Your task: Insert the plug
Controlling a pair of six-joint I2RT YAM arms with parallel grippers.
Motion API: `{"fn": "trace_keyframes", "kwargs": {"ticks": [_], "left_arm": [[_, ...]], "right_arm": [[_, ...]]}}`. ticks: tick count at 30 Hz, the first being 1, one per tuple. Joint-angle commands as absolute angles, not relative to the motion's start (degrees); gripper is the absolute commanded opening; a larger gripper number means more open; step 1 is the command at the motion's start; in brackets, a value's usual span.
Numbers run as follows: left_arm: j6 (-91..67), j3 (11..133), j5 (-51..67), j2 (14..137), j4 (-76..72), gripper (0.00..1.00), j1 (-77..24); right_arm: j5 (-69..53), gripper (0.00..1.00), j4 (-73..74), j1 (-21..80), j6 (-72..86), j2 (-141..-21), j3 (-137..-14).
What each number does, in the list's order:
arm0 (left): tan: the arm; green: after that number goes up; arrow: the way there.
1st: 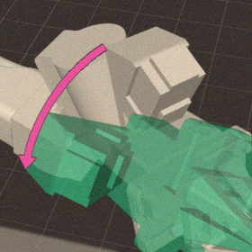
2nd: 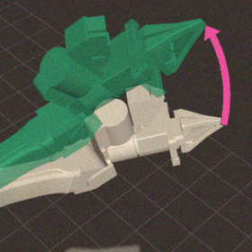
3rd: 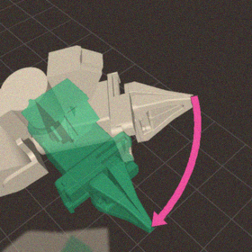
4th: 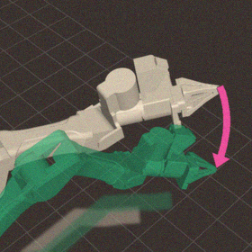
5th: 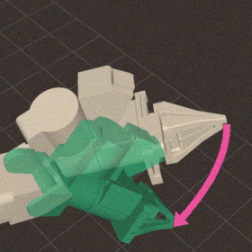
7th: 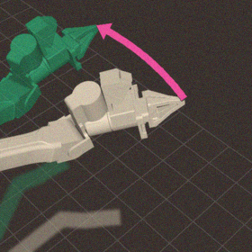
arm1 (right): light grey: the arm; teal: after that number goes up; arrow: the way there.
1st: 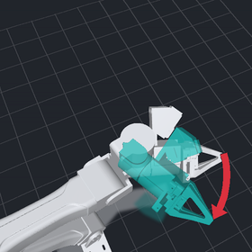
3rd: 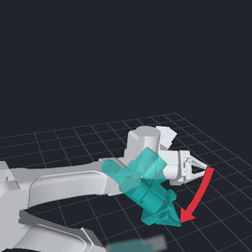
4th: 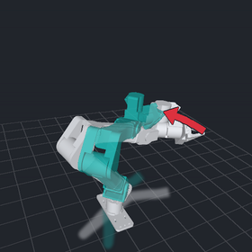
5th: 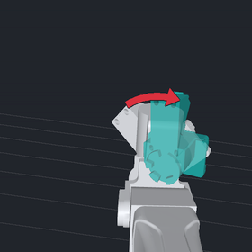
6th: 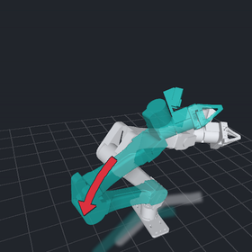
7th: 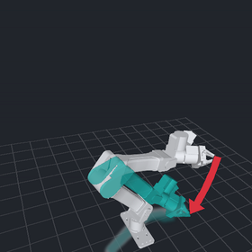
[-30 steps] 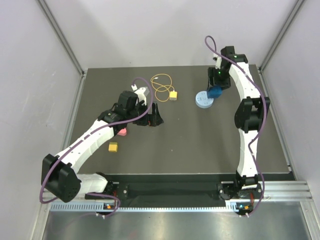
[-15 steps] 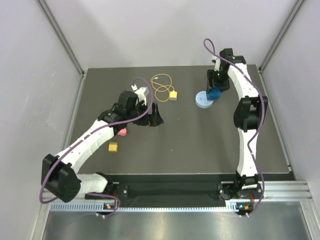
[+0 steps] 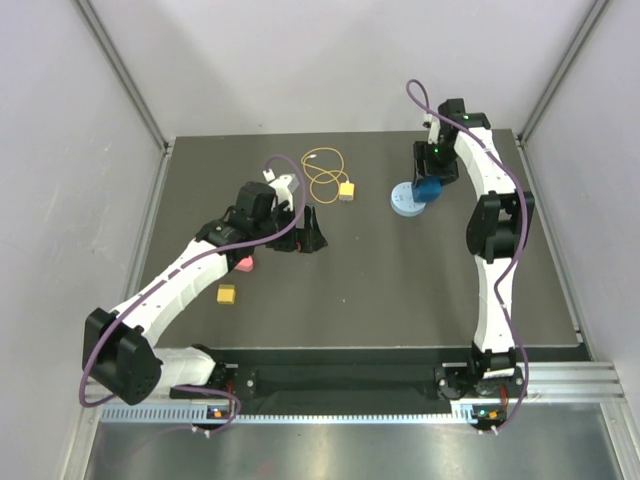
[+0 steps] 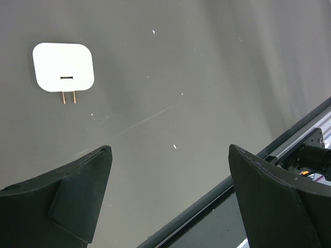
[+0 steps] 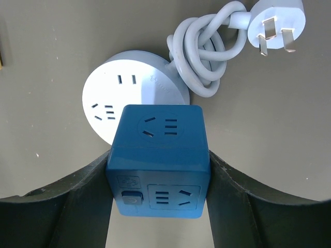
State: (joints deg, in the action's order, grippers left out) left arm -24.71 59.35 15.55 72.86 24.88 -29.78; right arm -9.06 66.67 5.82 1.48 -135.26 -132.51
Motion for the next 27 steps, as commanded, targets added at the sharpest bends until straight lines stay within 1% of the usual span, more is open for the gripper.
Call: {"fn": "trace_keyframes", "kwargs": {"ticks": [1, 19, 27], "left_arm": [[-24.0, 59.8, 15.5, 72.0, 23.8, 0.98, -29.8], [-23.8, 59.9, 14.6, 72.9, 24.1, 0.98, -29.7], [-23.8, 60.0, 14.6, 73.1, 24.1, 0.98, -29.7]], "right_arm": [[-8.5, 0.00, 65.1, 5.8, 0.4, -137.6, -134.9], [-8.1, 0.00, 62.9, 7.3, -3.1, -140.4, -135.9], [-4.5, 0.00, 56.8, 8.1, -1.1, -135.7, -128.1]]}}
